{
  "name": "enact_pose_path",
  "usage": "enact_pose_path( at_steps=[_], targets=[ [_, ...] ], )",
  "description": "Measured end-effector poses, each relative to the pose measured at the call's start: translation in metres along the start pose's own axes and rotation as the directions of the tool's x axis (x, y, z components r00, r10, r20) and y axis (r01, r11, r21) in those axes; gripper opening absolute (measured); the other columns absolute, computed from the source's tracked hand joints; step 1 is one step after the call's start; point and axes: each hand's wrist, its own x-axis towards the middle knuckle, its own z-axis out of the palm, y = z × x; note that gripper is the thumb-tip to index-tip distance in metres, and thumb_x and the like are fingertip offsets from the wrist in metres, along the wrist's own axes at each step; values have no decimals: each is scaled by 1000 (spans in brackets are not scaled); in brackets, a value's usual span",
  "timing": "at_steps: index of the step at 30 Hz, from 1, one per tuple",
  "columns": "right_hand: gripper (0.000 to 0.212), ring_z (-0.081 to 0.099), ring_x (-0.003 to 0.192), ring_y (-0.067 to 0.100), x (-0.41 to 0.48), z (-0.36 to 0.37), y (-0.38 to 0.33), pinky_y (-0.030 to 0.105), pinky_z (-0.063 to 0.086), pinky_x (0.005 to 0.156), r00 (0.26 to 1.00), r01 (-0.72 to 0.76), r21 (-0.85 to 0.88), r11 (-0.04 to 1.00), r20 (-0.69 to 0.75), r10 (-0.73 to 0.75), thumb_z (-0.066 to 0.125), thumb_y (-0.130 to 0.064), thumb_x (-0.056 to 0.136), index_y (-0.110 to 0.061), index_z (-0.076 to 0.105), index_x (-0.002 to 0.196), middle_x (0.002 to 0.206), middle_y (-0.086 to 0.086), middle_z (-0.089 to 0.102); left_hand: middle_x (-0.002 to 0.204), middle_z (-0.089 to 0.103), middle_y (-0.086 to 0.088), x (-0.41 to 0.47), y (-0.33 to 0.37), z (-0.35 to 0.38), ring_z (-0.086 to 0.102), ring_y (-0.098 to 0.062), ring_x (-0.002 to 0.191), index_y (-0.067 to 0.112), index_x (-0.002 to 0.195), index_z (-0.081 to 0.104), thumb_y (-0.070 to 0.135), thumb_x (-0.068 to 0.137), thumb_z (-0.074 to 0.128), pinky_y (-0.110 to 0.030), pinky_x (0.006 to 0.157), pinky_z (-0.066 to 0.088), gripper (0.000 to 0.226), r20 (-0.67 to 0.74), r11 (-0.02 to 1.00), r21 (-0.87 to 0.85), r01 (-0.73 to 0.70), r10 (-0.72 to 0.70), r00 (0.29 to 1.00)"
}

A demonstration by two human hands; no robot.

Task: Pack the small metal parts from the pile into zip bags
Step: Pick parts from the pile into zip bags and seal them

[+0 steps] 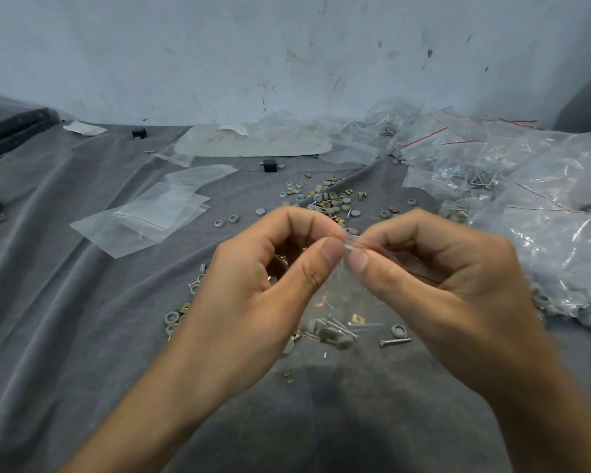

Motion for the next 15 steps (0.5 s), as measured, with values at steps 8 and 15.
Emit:
enact_pose_path(
  at_steps=[8, 15],
  targets=[
    [8, 62, 60, 4, -1, 2, 1, 8, 41, 60, 1000, 9, -81, 997, -23, -11, 79, -19, 85, -24, 73, 82, 70, -12, 67, 84, 68, -3, -1, -3, -2, 59, -32, 70, 35, 100, 68, 44, 94, 62, -45, 58, 46, 12, 28, 993, 120, -5, 1, 1000],
    [9, 61, 57, 1, -3, -3, 0, 9, 42, 58, 999, 5, -83, 997, -41, -8, 77, -20, 84, -25, 72, 78, 67, -12, 68, 73, 58, -3, -3, -2, -3, 47, -20, 58, 33, 97, 64, 41, 97, 61, -31, 48, 41, 9, -14, 992, 125, -17, 18, 1000]
  ],
)
